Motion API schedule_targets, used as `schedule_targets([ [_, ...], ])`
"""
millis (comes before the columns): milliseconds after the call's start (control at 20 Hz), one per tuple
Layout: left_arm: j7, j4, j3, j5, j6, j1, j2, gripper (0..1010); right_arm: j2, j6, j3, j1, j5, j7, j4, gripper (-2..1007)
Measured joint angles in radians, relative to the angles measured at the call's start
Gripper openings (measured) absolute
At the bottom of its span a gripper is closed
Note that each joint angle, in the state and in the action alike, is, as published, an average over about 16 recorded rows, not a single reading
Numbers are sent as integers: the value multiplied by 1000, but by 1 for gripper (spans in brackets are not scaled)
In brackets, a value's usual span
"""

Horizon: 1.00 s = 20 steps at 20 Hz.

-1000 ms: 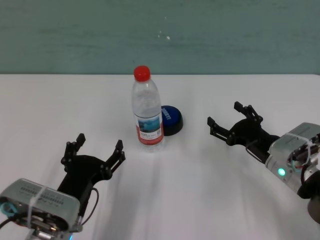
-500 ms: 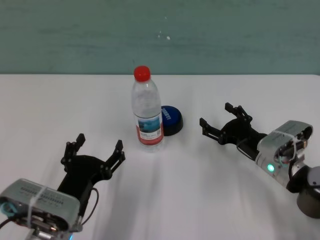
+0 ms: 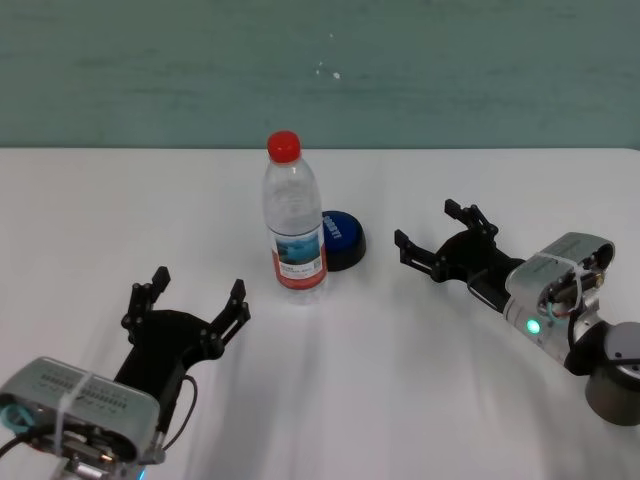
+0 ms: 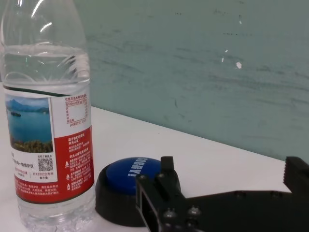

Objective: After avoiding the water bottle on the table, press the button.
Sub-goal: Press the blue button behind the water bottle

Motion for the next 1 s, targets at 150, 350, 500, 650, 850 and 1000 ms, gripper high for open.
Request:
schedule_targets([
  [150,0,0,0,0,0,0,0,1000,-2,-2,-1,5,-2,0,5,1004],
  [350,0,0,0,0,0,0,0,1000,-4,-8,-3,12,-3,3,6,1004],
  [500,0,0,0,0,0,0,0,1000,-7,-16,-6,22,-5,7,10,1004],
  [650,0,0,0,0,0,0,0,1000,-13,-27,-11,40,-7,13,21,1004],
  [850,0,0,0,0,0,0,0,1000,-25,-48,-20,74,-12,24,49,1004],
  [1000,0,0,0,0,0,0,0,1000,-39,-66,-27,107,-15,34,86,1004],
])
